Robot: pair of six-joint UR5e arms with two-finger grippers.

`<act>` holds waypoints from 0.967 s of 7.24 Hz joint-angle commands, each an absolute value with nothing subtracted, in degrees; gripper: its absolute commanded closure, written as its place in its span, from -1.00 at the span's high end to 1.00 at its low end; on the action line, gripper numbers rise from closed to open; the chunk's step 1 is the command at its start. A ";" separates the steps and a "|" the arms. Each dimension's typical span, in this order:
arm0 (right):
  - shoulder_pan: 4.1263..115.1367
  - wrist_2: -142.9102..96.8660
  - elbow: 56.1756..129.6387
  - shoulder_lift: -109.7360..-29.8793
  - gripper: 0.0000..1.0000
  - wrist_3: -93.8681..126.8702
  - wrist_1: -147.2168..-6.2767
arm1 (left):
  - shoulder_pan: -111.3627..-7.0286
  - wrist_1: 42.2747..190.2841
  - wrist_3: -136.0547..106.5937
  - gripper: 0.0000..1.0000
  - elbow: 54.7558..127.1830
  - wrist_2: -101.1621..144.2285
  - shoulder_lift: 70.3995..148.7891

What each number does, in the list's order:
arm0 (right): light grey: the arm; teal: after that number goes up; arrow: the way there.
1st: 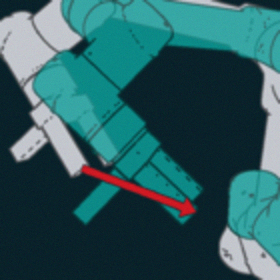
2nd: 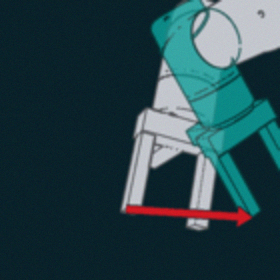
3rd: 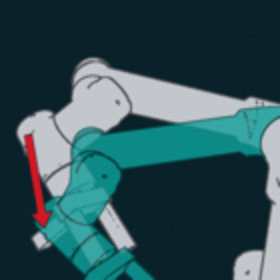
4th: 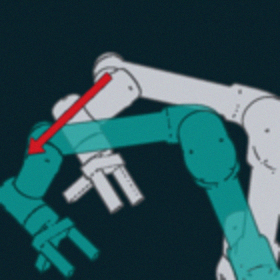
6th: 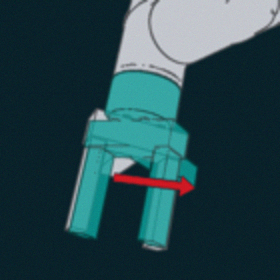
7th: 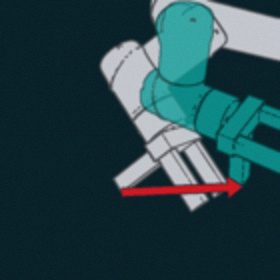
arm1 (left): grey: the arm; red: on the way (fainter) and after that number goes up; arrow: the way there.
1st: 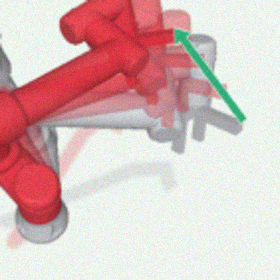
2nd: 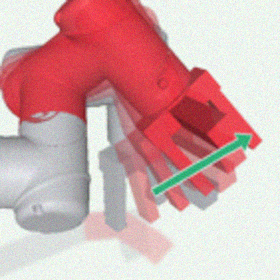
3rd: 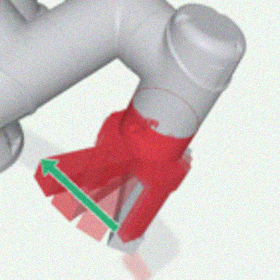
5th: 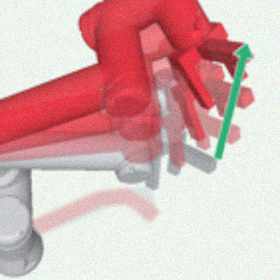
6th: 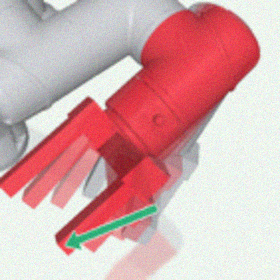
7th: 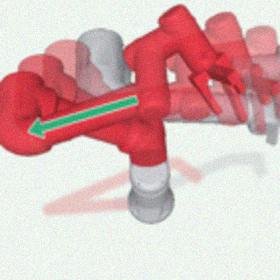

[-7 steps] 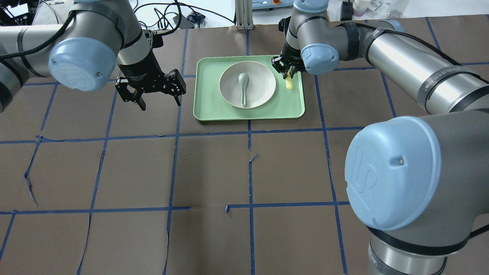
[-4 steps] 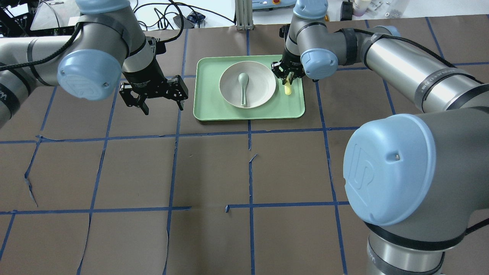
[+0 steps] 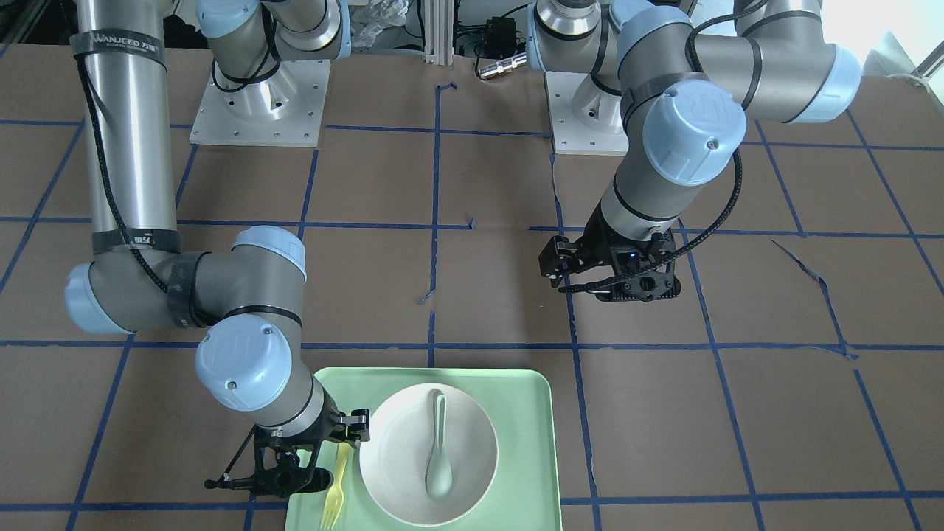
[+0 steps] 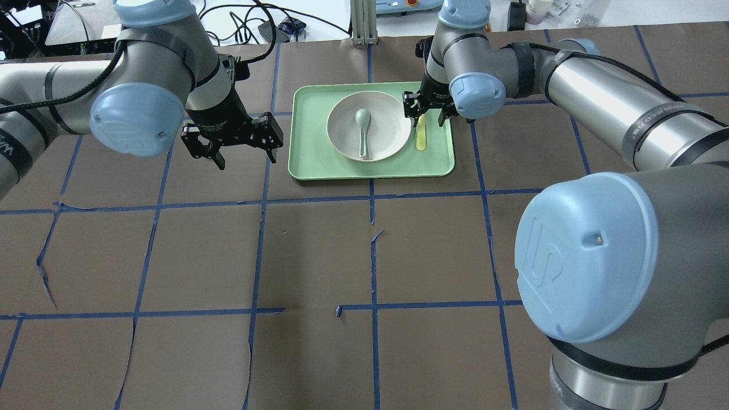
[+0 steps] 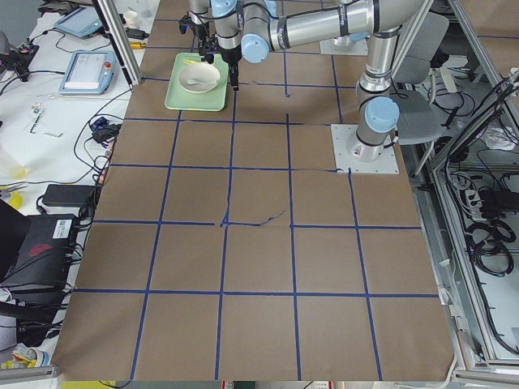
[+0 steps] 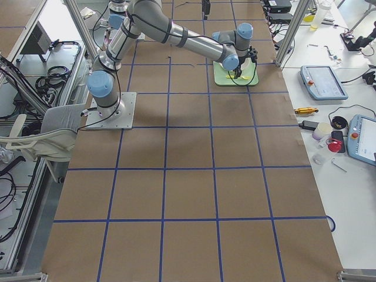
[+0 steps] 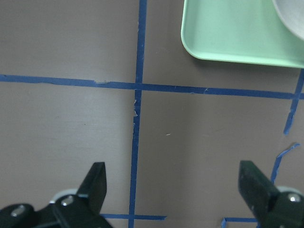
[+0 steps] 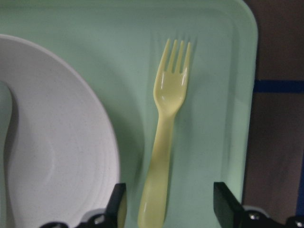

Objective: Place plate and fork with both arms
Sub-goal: 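Open the right gripper and raise it away from the tray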

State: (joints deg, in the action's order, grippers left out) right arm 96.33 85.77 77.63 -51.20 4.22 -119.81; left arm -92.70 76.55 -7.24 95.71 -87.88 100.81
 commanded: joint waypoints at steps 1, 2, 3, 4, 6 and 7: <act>96.33 90.68 77.69 -59.54 1.00 2.48 -107.03 | -94.38 77.52 -7.21 1.00 95.19 -88.41 99.41; 96.24 90.44 77.61 -64.03 1.00 1.59 -101.31 | -94.39 77.87 -7.29 1.00 94.32 -88.59 98.80; 96.15 90.09 77.69 -68.86 1.00 2.02 -97.68 | -94.48 85.09 -7.38 1.00 91.44 -88.77 98.53; 96.15 90.17 77.61 -73.08 1.00 2.11 -91.64 | -93.96 92.30 -7.30 1.00 86.71 -88.77 99.05; 96.41 91.05 77.52 -78.90 1.00 1.50 -81.96 | -93.78 94.48 -6.42 1.00 85.78 -89.38 99.49; 95.98 93.40 77.61 -81.01 1.00 1.23 -79.65 | -93.69 94.13 -6.42 1.00 85.87 -89.56 99.58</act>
State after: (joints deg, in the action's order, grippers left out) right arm 96.21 91.31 77.58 -77.98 1.61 -83.85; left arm -93.81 93.81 -6.67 86.06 -89.24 99.45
